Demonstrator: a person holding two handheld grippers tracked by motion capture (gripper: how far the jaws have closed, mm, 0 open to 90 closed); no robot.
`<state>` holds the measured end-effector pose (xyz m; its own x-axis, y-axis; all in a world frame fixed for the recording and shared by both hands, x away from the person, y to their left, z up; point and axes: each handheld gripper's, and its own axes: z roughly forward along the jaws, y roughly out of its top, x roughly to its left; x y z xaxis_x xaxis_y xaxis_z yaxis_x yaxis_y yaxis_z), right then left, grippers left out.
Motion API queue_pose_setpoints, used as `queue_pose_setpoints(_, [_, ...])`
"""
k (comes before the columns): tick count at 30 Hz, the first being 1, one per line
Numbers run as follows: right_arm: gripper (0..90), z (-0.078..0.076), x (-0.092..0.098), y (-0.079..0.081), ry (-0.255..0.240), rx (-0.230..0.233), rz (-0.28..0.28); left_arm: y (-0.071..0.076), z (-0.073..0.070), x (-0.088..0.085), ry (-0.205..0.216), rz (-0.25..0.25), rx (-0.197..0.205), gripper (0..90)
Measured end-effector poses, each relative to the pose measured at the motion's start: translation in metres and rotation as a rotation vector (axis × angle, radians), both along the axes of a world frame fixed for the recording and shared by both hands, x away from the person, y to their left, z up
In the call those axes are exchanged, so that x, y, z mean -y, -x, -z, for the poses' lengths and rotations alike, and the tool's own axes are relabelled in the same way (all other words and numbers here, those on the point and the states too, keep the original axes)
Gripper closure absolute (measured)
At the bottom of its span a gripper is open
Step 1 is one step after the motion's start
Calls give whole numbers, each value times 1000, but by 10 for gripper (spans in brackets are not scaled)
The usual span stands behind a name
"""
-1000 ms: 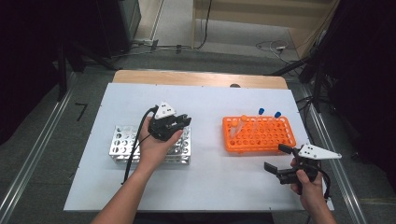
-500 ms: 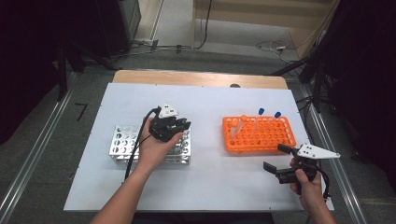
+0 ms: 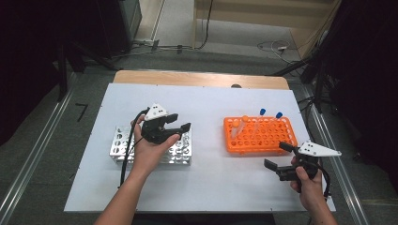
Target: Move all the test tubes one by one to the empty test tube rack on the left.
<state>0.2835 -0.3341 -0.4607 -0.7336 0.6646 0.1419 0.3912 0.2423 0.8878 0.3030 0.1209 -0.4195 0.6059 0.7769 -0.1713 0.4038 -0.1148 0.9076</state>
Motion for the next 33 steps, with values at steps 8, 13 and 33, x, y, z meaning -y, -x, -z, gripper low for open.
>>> queue_pose_setpoints(8, [0, -1, -7, -16, -35, -21, 9, 22, 2, -13, 56, 6, 30, 203])
queue_pose_setpoints(13, [6, 2, -19, -29, -9, -31, 7, 29, 7, -15, 71, 20, 36, 145])
queue_pose_setpoints(33, [396, 12, -43, -65, -17, -59, 80, 42, 17, -19, 107, 92, 53, 0])
